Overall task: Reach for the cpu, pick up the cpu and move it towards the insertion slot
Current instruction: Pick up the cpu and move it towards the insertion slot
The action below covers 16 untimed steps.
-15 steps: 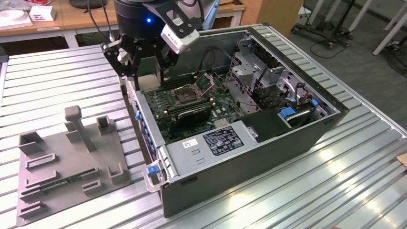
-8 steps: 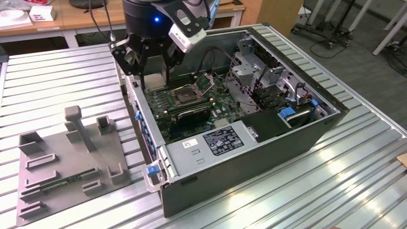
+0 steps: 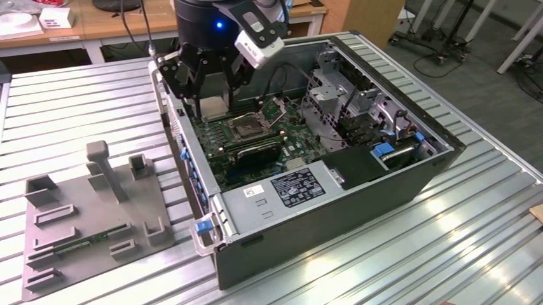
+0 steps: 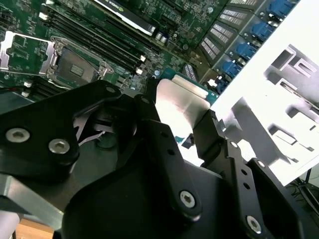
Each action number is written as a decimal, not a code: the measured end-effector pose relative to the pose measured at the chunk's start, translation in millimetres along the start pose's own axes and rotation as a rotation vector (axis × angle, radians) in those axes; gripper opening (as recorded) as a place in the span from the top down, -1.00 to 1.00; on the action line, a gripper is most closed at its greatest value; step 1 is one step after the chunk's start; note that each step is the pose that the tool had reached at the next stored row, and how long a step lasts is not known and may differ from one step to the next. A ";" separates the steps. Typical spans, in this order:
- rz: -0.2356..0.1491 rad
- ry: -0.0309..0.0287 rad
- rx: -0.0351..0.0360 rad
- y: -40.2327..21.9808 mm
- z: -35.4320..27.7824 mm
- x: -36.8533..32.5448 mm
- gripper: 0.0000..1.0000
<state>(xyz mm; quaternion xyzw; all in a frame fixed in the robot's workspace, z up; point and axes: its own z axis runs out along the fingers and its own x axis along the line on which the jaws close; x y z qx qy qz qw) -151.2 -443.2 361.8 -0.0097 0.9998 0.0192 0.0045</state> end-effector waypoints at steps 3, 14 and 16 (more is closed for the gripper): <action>0.000 0.0000 0.0000 -0.1 0.1 -3.6 -0.08; 0.000 0.0000 0.0000 -0.3 0.3 -13.6 -0.08; 0.000 0.0000 0.0000 -0.3 0.3 -15.3 -0.08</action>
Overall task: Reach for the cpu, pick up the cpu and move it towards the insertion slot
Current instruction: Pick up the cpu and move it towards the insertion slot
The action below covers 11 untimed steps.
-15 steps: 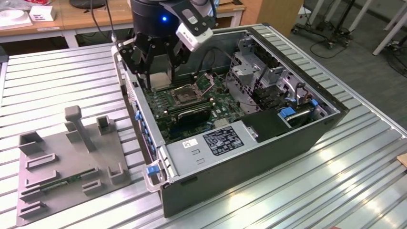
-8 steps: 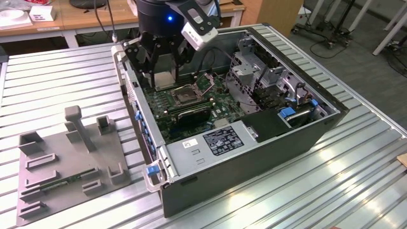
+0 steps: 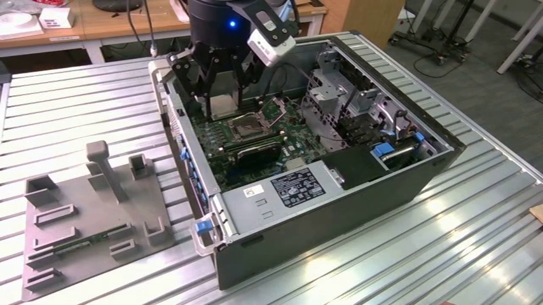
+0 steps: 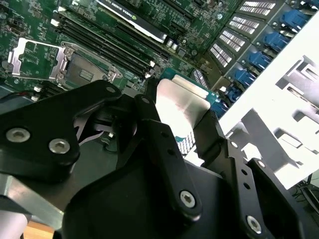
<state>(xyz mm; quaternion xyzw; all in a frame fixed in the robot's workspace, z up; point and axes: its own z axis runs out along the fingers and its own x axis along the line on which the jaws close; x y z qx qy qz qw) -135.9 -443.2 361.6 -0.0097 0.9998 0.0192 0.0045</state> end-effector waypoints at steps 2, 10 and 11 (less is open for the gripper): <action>0.000 0.0000 0.0000 -0.1 0.0 -1.3 -0.08; 0.000 0.0000 0.0000 0.0 0.0 -1.7 -0.08; 0.000 0.0000 0.0000 0.0 0.0 -2.2 -0.08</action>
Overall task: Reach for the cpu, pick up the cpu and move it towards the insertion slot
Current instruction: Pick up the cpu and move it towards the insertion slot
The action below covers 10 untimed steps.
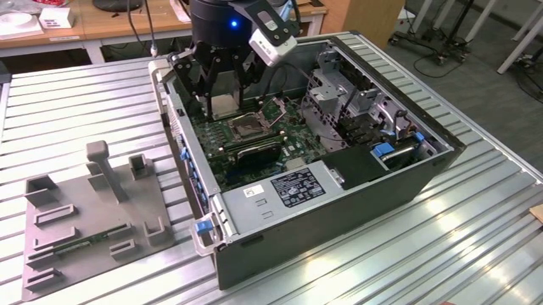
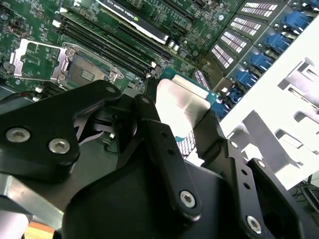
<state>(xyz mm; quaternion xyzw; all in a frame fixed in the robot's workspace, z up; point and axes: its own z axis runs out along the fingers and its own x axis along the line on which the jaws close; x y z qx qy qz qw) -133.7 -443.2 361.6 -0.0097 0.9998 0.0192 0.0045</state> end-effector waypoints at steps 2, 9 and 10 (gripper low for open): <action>0.000 0.0000 0.0000 0.0 0.1 -2.6 -0.08; 0.000 0.0000 0.0001 -0.4 0.4 -19.6 -0.08; 0.000 0.0000 0.0000 -0.4 0.5 -21.7 -0.08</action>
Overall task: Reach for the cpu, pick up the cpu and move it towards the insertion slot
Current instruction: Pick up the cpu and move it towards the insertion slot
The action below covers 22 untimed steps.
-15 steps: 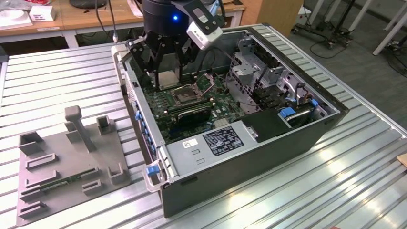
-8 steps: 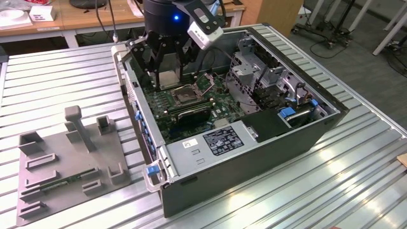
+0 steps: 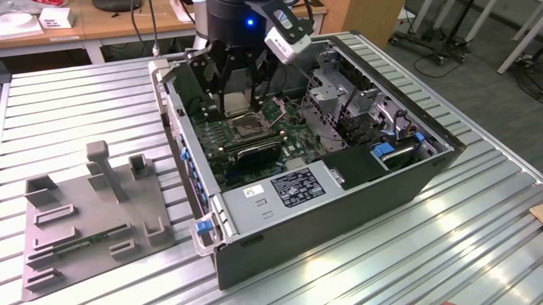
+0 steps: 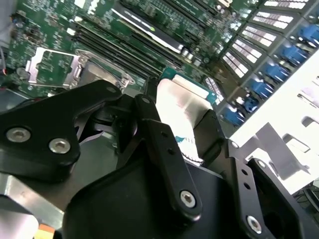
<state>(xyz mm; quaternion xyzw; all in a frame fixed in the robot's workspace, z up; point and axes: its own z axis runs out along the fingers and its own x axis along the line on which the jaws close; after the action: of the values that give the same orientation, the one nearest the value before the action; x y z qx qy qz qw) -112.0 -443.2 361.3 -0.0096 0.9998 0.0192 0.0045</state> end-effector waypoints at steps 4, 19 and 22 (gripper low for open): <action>0.000 0.0000 0.0000 -0.1 0.1 -6.8 -0.08; 0.000 0.0000 0.0000 -0.2 0.2 -12.9 -0.08; 0.000 0.0000 0.0000 -0.3 0.3 -14.9 -0.08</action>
<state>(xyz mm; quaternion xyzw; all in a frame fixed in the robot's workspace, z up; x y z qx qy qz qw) -97.1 -443.2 361.2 -0.0096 0.9998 0.0192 0.0045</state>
